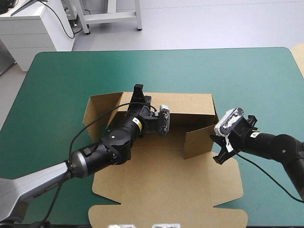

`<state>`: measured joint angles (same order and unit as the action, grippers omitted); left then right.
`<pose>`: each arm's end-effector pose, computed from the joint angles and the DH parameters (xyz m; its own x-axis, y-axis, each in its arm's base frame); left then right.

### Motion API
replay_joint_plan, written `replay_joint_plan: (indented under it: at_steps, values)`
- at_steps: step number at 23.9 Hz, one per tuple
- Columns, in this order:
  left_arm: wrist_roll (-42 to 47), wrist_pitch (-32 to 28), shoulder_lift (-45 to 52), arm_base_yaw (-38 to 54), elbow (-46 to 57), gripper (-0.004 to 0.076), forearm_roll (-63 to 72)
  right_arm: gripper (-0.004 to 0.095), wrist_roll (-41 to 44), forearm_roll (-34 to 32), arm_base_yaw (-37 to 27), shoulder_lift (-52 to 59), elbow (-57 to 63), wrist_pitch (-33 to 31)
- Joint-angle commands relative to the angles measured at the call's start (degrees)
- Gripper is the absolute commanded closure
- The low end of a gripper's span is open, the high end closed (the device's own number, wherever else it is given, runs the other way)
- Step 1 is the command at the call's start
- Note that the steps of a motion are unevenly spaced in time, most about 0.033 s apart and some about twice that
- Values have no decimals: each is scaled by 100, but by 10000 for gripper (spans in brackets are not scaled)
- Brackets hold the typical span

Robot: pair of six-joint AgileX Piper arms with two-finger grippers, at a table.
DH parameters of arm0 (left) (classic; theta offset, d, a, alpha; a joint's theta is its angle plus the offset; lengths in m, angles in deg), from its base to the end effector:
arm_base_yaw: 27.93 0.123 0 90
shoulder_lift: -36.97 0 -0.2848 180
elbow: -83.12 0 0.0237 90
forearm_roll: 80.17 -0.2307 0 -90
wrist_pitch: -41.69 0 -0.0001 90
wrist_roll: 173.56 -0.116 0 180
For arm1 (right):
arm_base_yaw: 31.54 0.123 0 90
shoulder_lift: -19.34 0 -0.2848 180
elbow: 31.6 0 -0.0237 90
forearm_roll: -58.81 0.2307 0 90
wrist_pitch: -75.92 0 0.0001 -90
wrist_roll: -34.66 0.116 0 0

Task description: Fold the box

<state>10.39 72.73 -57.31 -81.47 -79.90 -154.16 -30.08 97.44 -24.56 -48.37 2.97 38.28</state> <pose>0.2433 -0.2323 0.2940 0.2956 0.9506 -0.0949 0.4504 -0.0511 0.8914 0.1935 0.0683 0.2870 -0.3675 -0.5442 -0.7542 -0.6924 0.7015 -0.1689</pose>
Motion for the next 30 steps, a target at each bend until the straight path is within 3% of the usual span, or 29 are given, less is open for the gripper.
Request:
replay_joint_plan:
  at_steps: [1,6,11,16,19,21,23,28,30]
  values:
    - [54,61,-97,-7,59,731,865,465,-74,296,-38,20,-140,86]
    - [54,-55,-221,-7,71,731,1041,227,-153,565,11,-421,-140,83]
    - [54,-113,-247,-7,71,731,1111,221,-171,705,208,-875,-140,888]
    - [-749,-101,-284,-7,71,731,1945,239,-847,1562,208,-875,-178,970]
    - [-749,-85,-284,-7,71,731,1958,248,-890,1625,208,-875,-178,970]
    - [-805,-77,-284,-7,71,731,2150,311,-875,1625,208,-875,-178,970]
    - [-1126,-70,-284,-7,71,731,2486,515,-865,1689,208,-875,-178,908]
    - [-1153,20,-284,-7,71,731,2526,866,-939,1871,208,-875,-178,612]
    - [-1153,32,-284,-7,71,731,2526,925,-939,1882,208,-875,-178,551]
